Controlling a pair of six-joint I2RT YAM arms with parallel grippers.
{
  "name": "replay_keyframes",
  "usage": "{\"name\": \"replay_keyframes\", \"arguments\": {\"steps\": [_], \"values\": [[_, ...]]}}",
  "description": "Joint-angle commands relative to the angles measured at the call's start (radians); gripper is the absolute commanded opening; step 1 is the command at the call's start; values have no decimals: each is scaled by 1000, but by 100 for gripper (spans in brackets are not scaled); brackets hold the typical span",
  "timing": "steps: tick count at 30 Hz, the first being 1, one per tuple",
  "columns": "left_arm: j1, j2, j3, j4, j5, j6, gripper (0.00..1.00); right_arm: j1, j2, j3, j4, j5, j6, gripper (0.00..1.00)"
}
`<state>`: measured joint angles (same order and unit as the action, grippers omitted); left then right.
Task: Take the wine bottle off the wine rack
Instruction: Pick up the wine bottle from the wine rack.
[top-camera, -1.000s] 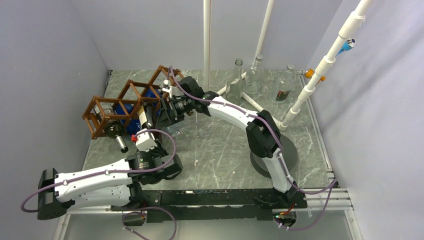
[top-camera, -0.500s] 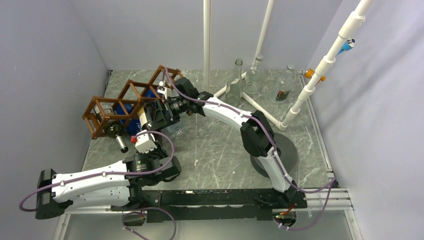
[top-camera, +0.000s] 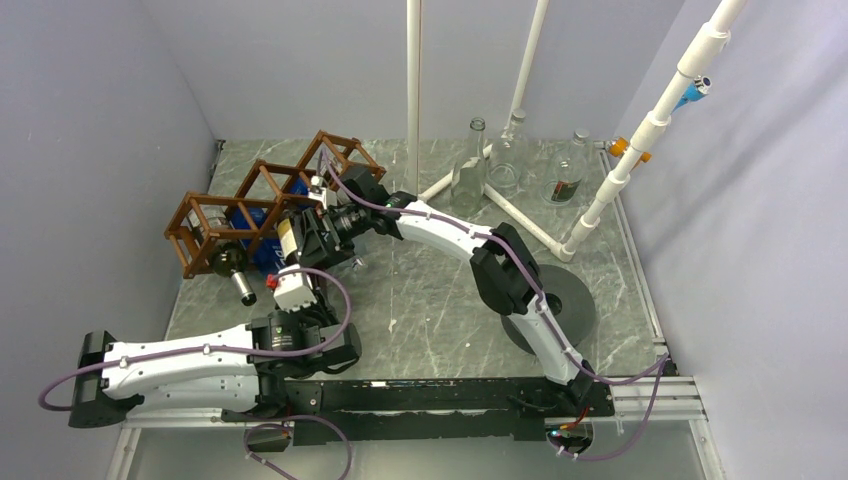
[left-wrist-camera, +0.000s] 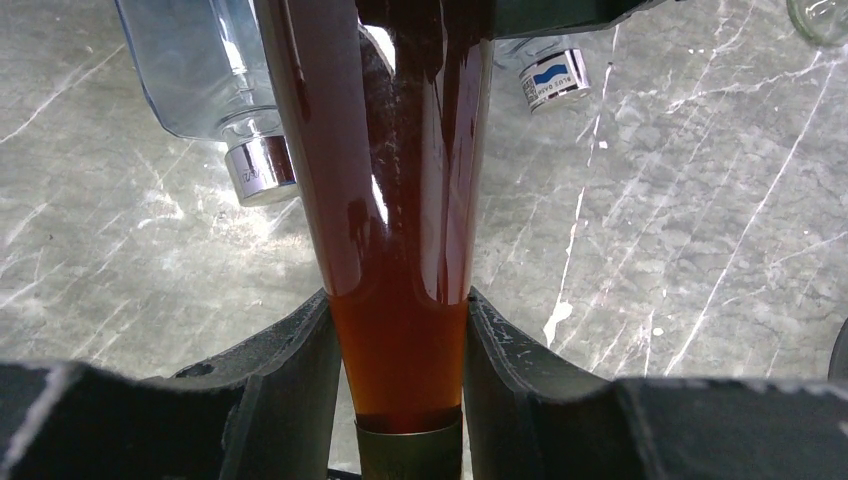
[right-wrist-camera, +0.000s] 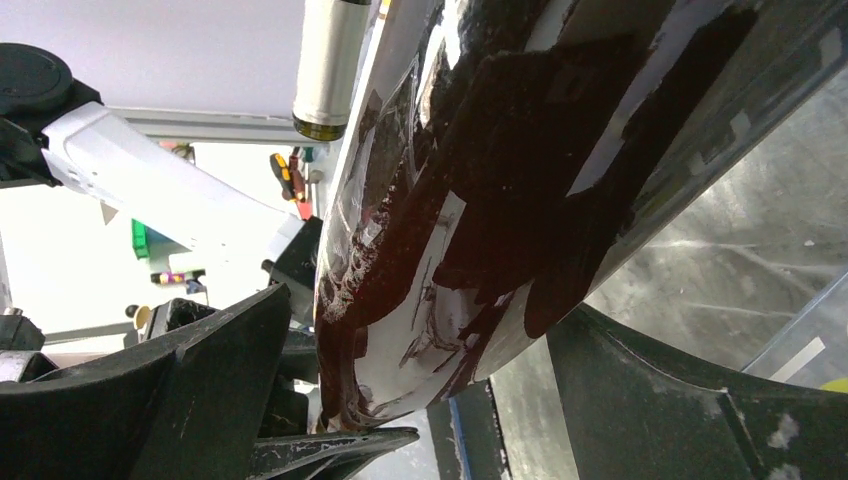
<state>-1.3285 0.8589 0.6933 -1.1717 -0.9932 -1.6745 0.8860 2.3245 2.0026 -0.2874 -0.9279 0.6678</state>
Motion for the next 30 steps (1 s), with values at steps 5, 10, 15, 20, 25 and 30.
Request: {"name": "replay_keyframes", "arguments": {"steps": [5, 10, 15, 20, 25, 30], "values": [[-45, -15, 61, -11, -114, -49, 0, 35, -37, 26, 115, -111, 91, 95], [-74, -9, 85, -38, -123, -66, 0, 44, -62, 1, 171, -152, 127, 89], [-115, 20, 119, -124, -132, -146, 0, 44, -91, -39, 231, -158, 177, 89], [-169, 80, 169, -257, -137, -284, 0, 49, -119, -64, 237, -136, 186, 91], [-221, 155, 225, -397, -136, -433, 0, 50, -144, -110, 255, -106, 210, 91], [-242, 156, 221, -398, -128, -473, 0, 49, -188, -176, 253, -59, 203, 92]]}}
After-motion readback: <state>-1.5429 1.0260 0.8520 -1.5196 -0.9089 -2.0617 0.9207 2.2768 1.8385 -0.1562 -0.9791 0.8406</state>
